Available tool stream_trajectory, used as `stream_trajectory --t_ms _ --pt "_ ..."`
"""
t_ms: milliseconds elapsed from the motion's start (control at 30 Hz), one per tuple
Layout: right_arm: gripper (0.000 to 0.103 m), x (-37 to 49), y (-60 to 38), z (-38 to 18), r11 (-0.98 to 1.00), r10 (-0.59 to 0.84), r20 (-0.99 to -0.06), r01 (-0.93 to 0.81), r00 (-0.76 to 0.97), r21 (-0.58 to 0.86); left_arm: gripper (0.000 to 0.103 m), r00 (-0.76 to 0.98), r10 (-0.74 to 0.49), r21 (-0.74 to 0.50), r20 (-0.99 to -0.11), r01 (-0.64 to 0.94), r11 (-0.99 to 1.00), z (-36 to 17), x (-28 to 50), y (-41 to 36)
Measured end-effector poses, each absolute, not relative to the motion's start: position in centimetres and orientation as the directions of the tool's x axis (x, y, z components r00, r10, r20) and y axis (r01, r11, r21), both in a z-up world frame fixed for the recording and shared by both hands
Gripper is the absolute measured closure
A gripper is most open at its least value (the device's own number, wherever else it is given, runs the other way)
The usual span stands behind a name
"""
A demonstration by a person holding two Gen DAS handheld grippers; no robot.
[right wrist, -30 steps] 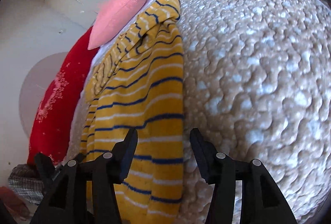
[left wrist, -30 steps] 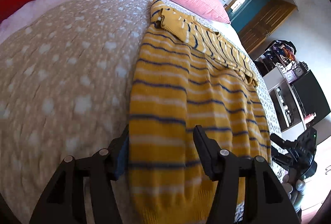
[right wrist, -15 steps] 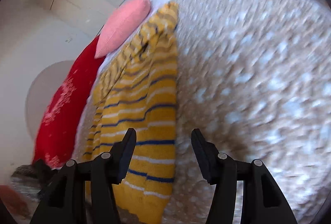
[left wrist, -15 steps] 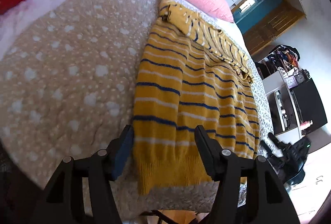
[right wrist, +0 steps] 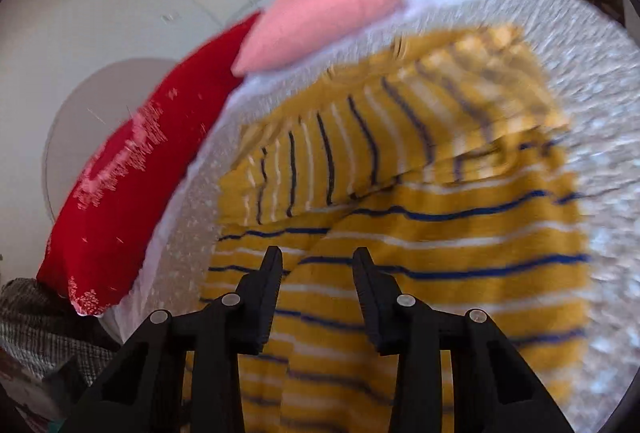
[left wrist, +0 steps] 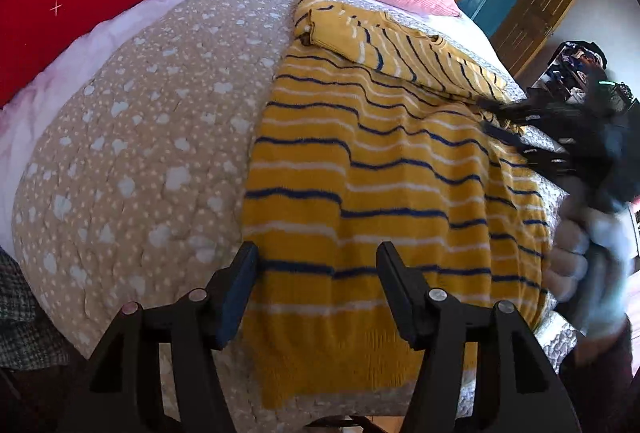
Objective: Fold small clothes
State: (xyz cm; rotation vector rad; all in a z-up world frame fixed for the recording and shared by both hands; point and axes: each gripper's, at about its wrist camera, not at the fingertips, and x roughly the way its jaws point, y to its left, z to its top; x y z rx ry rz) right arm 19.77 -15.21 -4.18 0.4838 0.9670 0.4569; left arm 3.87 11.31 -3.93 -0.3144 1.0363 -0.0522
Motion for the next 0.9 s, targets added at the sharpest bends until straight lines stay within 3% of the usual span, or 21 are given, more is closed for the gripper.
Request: stream_trajectory --t_ms 100,367,533,567,667,800,900 --pt "0.063 19.7 -14.2 -8.9 0.756 0.638 -0.68 -0.129 0.361 0.641 0.043 0.514 -0.205 -0.301 -0.833 -0.11 0.947 -3.5 3.0 12.2" --pt "0.063 7.6 -18.1 -8.8 0.731 0.676 -0.61 -0.267 0.414 0.628 0.043 0.516 -0.193 -0.331 -0.835 -0.19 0.924 -4.4 2.1 14.7" --pt "0.063 2.5 -21.8 -7.5 0.747 0.653 -0.629 -0.222 0.422 0.627 0.043 0.52 -0.21 -0.357 -0.828 -0.2 0.912 -4.3 1.4 15.0" --pt "0.06 1.8 -23.3 -7.0 0.737 0.656 -0.605 -0.208 0.452 0.643 0.043 0.52 -0.212 -0.358 -0.827 -0.196 0.913 -4.2 1.5 14.9" --pt "0.04 0.7 -26.9 -5.8 0.76 0.592 -0.584 -0.143 0.555 0.634 0.04 0.502 -0.228 -0.362 -0.834 -0.188 0.913 -5.1 2.4 14.8" --pt "0.04 1.2 -30.1 -7.6 0.74 0.568 -0.6 -0.032 0.563 0.672 0.027 0.496 -0.231 -0.357 -0.837 -0.174 0.918 -5.7 3.0 13.8" --pt "0.04 1.5 -30.0 -8.7 0.697 0.605 -0.563 -0.033 0.563 0.716 0.024 0.492 -0.267 -0.377 -0.829 -0.14 0.915 -5.7 3.0 12.9"
